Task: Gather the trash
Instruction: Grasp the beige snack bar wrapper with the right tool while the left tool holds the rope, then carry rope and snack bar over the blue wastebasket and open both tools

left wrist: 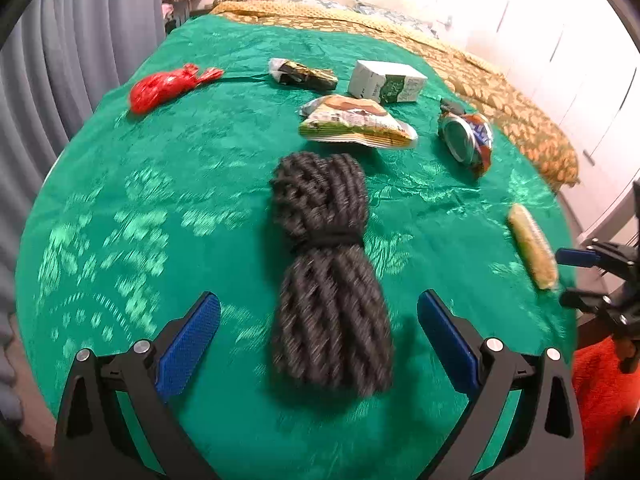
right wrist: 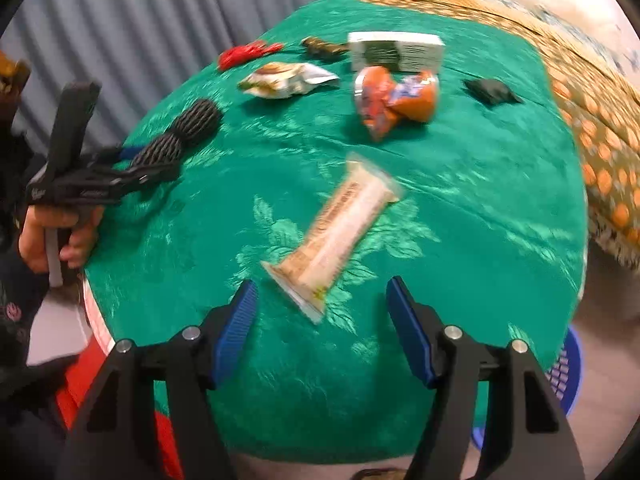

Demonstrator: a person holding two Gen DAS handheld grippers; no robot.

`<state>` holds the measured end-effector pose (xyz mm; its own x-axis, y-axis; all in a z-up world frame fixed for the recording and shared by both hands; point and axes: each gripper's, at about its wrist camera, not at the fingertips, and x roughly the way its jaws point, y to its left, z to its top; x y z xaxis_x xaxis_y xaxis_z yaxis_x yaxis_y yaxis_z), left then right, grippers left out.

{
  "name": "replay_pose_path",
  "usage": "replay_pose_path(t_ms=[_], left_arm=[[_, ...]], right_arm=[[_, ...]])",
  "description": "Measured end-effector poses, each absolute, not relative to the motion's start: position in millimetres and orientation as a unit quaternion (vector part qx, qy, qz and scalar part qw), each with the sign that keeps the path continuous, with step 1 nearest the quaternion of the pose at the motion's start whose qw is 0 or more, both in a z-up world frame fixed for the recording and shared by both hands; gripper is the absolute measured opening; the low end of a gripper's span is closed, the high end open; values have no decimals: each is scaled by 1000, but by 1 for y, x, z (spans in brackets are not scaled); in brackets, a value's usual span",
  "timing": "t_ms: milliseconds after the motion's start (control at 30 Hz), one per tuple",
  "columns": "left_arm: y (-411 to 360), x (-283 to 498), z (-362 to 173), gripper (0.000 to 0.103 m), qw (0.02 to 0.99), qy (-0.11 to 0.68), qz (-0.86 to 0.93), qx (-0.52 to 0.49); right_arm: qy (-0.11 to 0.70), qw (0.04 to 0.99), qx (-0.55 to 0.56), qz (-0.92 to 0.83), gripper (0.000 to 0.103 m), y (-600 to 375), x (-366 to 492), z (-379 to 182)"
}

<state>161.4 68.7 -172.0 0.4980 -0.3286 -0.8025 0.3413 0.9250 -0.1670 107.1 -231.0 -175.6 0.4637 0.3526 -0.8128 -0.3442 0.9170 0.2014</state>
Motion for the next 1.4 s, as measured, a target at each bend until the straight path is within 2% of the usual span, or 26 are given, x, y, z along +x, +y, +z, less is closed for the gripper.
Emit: replay_pose_path(t_ms=[200,333,367,433,500,533,567,600,967,1400], left_arm=[[74,161,-164,97,865,462,-197,0],[65,166,-164,91,864,461,-200,21],[63,169,-166,86,863,465,-196,25],[63,173,-169,77,860,472,-191,24],[62,174,-169,60,860,472,-190,24],[61,174,-168,52,861,470,-192,26],[60,173,-167,39,861,469,-196,27],[58,171,-165,38,861,467,-199,26],[2,137,-141,35,858,447,-252,16],[-160,113,-134,35,817,449,-361,33]], right_arm=[[479,859,29,177,65,-220,124,-168],[496,854,12,153,52,-208,136,-176],[497,855,10,148,50,-207,137,-177],[498,856,8,139,37,-206,141,-180],[497,856,18,139,26,-208,142,-180],[495,857,21,140,24,-209,141,-179],[491,860,22,140,22,-210,139,-177],[487,861,24,143,22,-211,137,-175],[445,876,73,172,21,-240,110,-152],[423,897,99,86,21,-356,81,-152]])
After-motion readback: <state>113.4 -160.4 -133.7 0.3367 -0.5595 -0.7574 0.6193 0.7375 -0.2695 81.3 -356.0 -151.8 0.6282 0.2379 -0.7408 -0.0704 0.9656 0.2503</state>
